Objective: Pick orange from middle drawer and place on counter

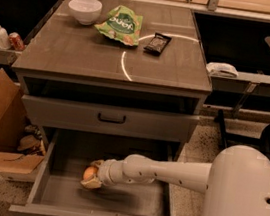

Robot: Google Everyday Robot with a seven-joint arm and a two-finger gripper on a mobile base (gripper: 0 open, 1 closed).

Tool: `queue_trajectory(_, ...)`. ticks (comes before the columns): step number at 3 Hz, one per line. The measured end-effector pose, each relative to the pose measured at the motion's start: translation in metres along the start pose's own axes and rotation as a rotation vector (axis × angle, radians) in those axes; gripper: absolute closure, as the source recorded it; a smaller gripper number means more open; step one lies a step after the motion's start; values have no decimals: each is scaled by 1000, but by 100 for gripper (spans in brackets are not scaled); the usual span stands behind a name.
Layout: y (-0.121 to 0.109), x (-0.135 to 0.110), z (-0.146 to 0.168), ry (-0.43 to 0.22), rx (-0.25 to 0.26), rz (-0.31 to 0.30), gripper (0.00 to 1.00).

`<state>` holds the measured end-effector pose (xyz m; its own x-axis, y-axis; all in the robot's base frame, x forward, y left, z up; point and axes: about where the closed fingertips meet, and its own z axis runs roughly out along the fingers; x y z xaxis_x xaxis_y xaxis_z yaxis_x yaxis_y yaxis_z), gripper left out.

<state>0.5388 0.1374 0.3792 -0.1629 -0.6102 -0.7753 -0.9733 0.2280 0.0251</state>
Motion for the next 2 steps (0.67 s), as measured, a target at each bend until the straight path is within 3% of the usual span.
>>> queue_trajectory(2,4,3,-16,11,-1,-8,88)
